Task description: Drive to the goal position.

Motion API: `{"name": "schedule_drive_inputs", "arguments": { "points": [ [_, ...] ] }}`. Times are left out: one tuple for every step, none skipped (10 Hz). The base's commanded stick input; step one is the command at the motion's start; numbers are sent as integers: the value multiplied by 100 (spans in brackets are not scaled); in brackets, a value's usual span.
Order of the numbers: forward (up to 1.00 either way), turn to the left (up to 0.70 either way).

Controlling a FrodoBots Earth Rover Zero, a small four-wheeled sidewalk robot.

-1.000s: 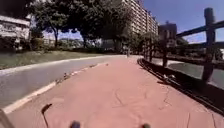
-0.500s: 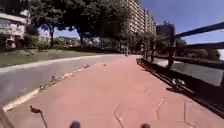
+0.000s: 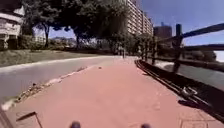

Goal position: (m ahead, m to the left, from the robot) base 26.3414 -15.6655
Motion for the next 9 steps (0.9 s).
{"name": "schedule_drive_inputs", "arguments": {
  "points": [
    [100,0],
    [100,0],
    [100,0],
    [100,0],
    [100,0],
    [100,0],
    [100,0],
    [100,0],
    [100,0]
  ]
}}
